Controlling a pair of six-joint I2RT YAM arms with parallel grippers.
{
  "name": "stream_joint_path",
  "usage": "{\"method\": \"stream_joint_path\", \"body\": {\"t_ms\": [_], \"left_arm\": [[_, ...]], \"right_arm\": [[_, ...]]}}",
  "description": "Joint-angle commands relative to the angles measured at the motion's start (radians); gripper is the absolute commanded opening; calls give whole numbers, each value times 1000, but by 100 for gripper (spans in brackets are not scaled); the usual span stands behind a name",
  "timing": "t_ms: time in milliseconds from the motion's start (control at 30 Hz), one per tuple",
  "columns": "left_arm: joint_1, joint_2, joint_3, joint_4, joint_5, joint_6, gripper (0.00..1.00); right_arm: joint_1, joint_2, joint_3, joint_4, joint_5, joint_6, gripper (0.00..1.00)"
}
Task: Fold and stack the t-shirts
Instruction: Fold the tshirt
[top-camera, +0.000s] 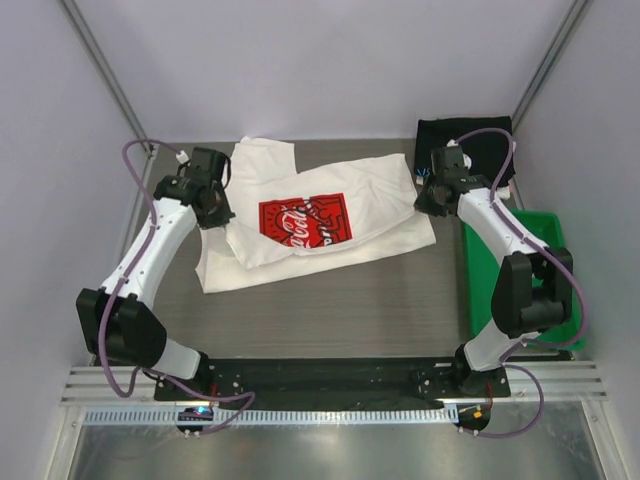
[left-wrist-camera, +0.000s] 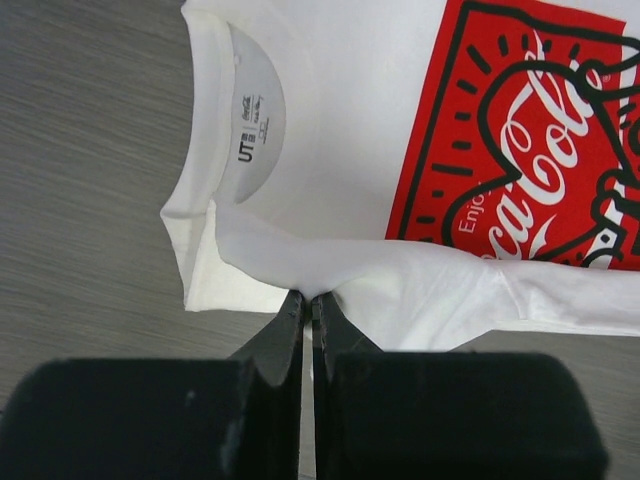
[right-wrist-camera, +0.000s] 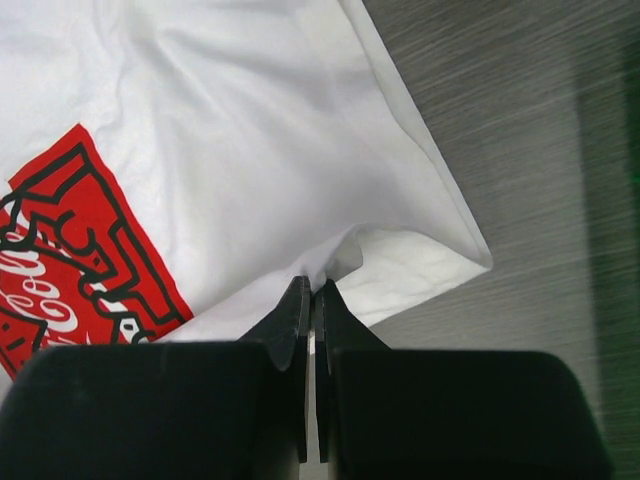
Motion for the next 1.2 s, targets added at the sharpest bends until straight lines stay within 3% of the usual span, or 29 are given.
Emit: {"method": "stream_joint_path", "body": {"t_ms": [0, 167, 233, 267, 300, 333, 400, 433, 500, 567, 700, 833, 967, 1167], "left_arm": [[37, 72, 105, 53, 42, 75, 0], [83, 284, 258, 13, 53, 89, 0], [115, 369, 400, -31, 54, 84, 0], [127, 470, 454, -94, 56, 82, 3], [140, 512, 505, -125, 65, 79, 20], [165, 559, 613, -162, 96, 69, 32], [184, 619, 692, -265, 117, 58, 50], [192, 604, 676, -276, 107, 52, 53], [190, 472, 557, -195, 102, 33, 68], [192, 376, 362, -98, 97, 8, 73], [203, 177, 41, 5, 131, -72, 73], [224, -20, -261, 151, 199, -169, 74], [230, -164, -522, 282, 200, -287, 74], [270, -265, -726, 421, 176, -434, 74]], "right_arm": [[-13, 48, 81, 36, 20, -20, 1], [-24, 204, 207, 41, 14, -18, 1], [-33, 267, 305, 24, 0, -18, 4], [-36, 328, 349, 7, -16, -29, 15], [-37, 365, 395, -10, -35, -41, 27], [-37, 396, 499, -74, -35, -46, 62], [-39, 447, 578, -148, -12, -69, 77], [-40, 441, 586, -180, -1, -72, 82], [-40, 369, 537, -168, 20, -77, 82], [-40, 300, 415, -144, 25, -75, 82], [-43, 93, 148, -9, -24, -63, 82], [-79, 11, -108, 85, -102, -43, 80], [-134, 6, -234, 154, -168, -38, 77], [-172, 45, -267, 205, -191, -43, 75]]}}
